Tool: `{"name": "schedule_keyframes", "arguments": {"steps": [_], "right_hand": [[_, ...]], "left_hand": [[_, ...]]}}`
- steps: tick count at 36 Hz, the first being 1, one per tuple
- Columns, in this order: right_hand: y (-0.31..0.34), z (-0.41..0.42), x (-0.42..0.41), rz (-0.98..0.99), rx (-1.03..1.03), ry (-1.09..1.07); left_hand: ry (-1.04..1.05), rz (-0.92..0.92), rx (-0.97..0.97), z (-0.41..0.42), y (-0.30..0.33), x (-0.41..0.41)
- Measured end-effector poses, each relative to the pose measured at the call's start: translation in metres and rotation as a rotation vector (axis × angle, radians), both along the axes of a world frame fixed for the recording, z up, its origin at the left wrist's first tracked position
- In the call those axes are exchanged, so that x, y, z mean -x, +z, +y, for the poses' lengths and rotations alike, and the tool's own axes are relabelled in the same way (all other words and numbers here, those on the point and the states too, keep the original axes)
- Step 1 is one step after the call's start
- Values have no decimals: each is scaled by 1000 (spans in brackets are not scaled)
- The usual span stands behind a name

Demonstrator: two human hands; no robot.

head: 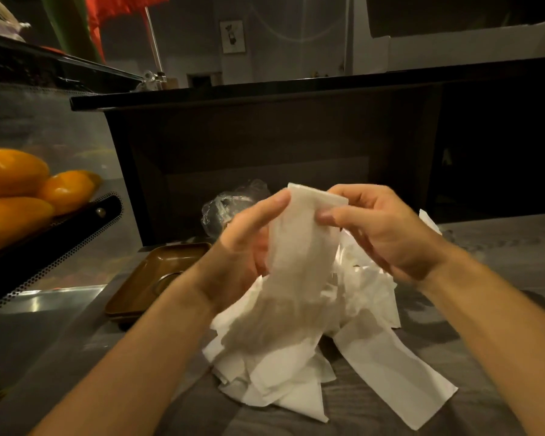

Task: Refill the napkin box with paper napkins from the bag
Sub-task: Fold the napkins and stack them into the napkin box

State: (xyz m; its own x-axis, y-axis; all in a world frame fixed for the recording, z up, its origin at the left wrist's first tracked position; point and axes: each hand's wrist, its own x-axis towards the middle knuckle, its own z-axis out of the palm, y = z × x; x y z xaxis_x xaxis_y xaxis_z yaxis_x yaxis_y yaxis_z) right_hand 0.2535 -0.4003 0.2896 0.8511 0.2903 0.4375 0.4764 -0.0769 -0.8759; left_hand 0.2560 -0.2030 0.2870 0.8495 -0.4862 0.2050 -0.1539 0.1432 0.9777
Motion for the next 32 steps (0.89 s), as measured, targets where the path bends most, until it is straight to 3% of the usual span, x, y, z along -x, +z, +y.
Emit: {"name": "schedule_keyframes", "arguments": {"steps": [3, 5, 7, 9, 12, 16, 20, 25, 29, 32], "right_hand": [[-3, 4, -3, -48, 139, -106], [-8, 8, -6, -99, 243, -193], [-12, 8, -8, -67, 203, -201], [-13, 3, -12, -39, 133, -240], [-10, -15, -15, -142, 297, -357], [-10, -23, -7, -62, 553, -158], [-19, 1, -6, -69, 528, -125], [-24, 34, 4, -180, 658, 13], [-28, 54, 12, -332, 938, 106], [-34, 59, 11, -306, 1002, 114]], "left_hand": [[-246, 127, -5, -3, 0, 8], [-174, 171, -31, -12, -5, 10], [-59, 194, -35, -19, -8, 9], [60, 238, 63, -18, -9, 5], [186, 240, 187, -8, -8, -5], [420, 241, 302, 8, -6, -15], [509, 299, 366, 19, -3, -20], [552, 239, 218, 15, -9, -26], [537, 217, 125, 13, -16, -32], [559, 184, 14, 13, -20, -35]]}}
